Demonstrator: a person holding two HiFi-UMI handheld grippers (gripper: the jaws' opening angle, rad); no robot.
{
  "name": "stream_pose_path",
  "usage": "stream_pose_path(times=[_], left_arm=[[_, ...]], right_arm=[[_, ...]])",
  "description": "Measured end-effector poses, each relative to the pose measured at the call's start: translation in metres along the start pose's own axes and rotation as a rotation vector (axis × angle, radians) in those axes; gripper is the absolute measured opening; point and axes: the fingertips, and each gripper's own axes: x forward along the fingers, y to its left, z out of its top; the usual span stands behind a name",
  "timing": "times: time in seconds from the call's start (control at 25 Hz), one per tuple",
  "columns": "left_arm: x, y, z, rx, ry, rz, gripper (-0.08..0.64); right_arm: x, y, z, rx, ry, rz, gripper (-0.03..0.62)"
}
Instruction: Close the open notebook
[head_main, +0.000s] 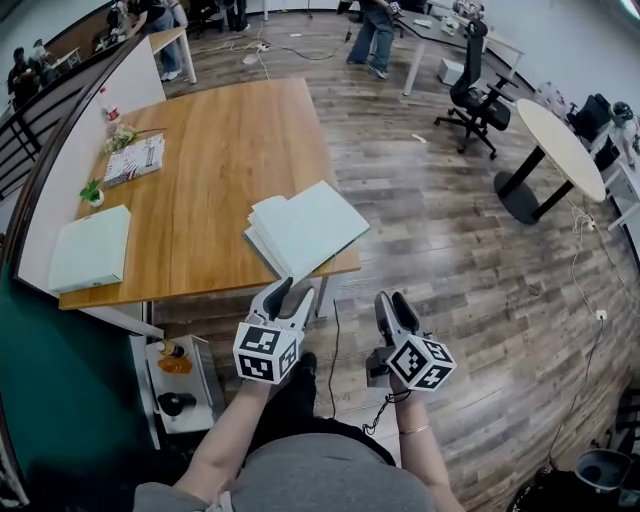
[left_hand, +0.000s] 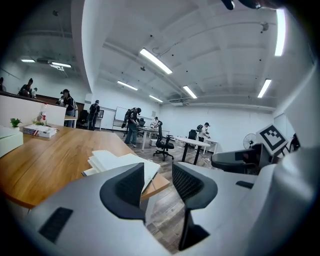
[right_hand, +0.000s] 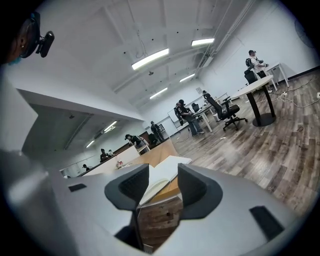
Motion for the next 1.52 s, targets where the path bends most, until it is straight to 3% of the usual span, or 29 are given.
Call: stream_pose_path(times=[0.48,0.92,1.2,1.52], left_arm=[[0.073,0.059,0.012,-0.034,0.055,-0.037,0.167],[0.111,0.070,0.008,-0.050,0.097,-0.085,0.166],[0.123,0.080,0.000,-0.072,0.122,-0.054,0.166],[0.135,0.090,0.002,-0.087,0.124,0.045,0.166]], right_arm=[[0.086,-0.023,0.029,0.030,0.007,-0.075,0.166],[0.115,-0.043,0.041,0.046,0.027,-0.131,0.163],[0.136,-0.057,0.041,0.053,0.060,-0.123,0.163],[0.170,-0.080,0.039,0.072,0.146,-0.063,0.161]])
